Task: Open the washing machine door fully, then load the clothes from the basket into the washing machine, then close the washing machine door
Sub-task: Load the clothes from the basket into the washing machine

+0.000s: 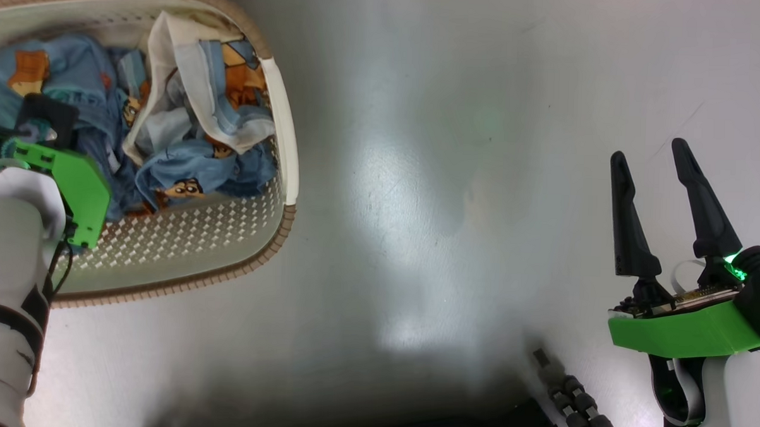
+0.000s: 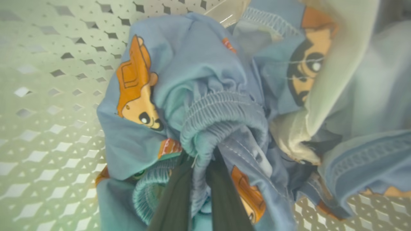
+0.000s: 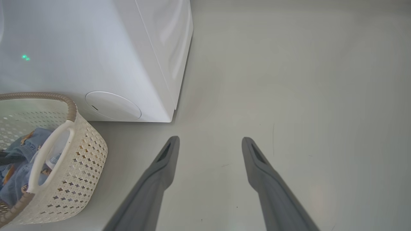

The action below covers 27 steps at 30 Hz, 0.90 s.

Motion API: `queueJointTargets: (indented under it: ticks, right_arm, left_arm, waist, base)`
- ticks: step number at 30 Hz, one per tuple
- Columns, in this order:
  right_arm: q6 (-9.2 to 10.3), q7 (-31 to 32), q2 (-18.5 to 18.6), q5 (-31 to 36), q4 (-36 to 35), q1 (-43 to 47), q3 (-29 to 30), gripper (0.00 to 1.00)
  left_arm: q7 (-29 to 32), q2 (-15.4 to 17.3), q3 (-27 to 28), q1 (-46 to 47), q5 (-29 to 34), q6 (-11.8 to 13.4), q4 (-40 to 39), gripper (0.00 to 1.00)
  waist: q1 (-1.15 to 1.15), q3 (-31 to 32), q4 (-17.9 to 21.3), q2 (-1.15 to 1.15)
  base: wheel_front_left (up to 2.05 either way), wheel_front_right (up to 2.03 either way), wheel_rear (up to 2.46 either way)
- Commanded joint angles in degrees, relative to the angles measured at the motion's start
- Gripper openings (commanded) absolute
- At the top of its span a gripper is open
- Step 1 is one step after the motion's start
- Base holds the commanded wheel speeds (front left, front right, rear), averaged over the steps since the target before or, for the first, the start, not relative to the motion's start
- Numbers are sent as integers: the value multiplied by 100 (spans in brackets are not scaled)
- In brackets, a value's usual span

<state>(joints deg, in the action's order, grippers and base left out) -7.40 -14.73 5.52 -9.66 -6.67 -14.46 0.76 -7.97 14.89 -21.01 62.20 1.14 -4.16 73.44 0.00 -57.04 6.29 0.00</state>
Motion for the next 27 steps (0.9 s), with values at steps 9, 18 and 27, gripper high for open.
queueJointTargets:
  ticks: [9,18,27]
  right_arm:
    - [-9,-27,126,-103,126,96,-29,100]
    - [-9,-27,240,-160,292,252,-95,100]
    - [-9,-27,308,-207,455,487,-224,100]
  left_arm:
    - [-700,104,558,-1269,-778,52,-1133,0]
    - [-702,22,998,-2413,-1088,200,-2598,0]
    - [-702,-250,1700,-3633,-1266,283,-4590,0]
  waist:
    - [0,1404,-175,0]
    - [0,2271,-386,0]
    - [0,3190,-522,0]
  base:
    - [0,0,0]
    - [0,0,0]
    - [0,0,0]
